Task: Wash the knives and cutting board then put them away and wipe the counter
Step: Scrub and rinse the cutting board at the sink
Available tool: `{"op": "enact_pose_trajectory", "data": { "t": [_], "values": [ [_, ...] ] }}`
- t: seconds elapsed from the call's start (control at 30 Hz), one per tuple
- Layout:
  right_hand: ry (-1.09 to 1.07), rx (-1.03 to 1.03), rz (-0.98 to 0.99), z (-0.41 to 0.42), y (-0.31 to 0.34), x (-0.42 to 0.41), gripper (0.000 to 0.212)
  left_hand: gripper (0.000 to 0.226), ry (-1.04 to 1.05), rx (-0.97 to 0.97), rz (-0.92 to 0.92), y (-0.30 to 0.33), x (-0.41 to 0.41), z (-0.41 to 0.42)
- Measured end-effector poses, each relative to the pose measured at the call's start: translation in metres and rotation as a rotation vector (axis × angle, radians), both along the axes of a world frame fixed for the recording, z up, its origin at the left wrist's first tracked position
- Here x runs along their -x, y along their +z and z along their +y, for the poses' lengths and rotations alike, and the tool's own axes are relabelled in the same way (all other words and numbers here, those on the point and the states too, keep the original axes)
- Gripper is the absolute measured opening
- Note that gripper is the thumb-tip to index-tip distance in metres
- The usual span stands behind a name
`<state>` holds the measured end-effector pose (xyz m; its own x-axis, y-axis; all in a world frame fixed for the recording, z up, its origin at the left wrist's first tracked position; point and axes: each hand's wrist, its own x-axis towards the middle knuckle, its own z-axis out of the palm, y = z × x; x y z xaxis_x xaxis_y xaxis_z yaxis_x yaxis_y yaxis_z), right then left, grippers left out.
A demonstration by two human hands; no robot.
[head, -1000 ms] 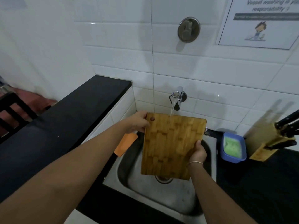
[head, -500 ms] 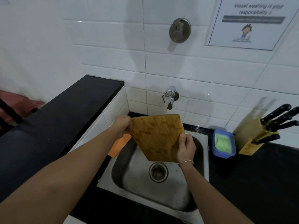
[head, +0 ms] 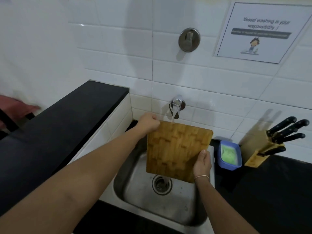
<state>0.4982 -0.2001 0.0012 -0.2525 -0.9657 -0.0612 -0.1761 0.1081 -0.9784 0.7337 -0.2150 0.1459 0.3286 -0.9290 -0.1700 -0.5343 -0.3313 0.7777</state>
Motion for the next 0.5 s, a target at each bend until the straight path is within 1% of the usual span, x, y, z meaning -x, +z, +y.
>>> {"op": "enact_pose_trajectory", "data": {
  "t": [0.07, 0.13, 0.17, 0.2, 0.27, 0.3, 0.37, 0.43, 0.5],
  "values": [
    [0.021, 0.08, 0.09, -0.001, 0.01, -0.006, 0.038, 0.024, -0.051, -0.132, -0.116, -0.004, -0.016, 0.004],
    [0.1, 0.149, 0.221, 0.0, 0.022, -0.014, 0.036, 0.022, -0.125, -0.282, -0.255, -0.007, -0.029, 0.014],
    [0.152, 0.167, 0.301, 0.001, 0.028, -0.019, 0.035, 0.018, -0.167, -0.344, -0.291, -0.011, -0.034, 0.017],
    [0.194, 0.186, 0.396, 0.002, 0.033, -0.024, 0.035, 0.019, -0.204, -0.399, -0.286, -0.015, -0.038, 0.02],
    [0.229, 0.274, 0.575, 0.004, 0.041, -0.034, 0.036, 0.034, -0.288, -0.464, -0.247, -0.019, -0.041, 0.024],
    [0.228, 0.312, 0.63, 0.005, 0.044, -0.037, 0.037, 0.044, -0.318, -0.465, -0.221, -0.02, -0.04, 0.025],
    [0.208, 0.312, 0.65, 0.007, 0.047, -0.04, 0.038, 0.044, -0.319, -0.407, -0.151, -0.019, -0.038, 0.022],
    [0.163, 0.261, 0.603, 0.009, 0.048, -0.038, 0.037, 0.042, -0.278, -0.328, -0.057, -0.012, -0.034, 0.016],
    [0.109, 0.196, 0.54, 0.009, 0.049, -0.035, 0.036, 0.049, -0.228, -0.25, 0.045, -0.002, -0.027, 0.007]
  ]
}}
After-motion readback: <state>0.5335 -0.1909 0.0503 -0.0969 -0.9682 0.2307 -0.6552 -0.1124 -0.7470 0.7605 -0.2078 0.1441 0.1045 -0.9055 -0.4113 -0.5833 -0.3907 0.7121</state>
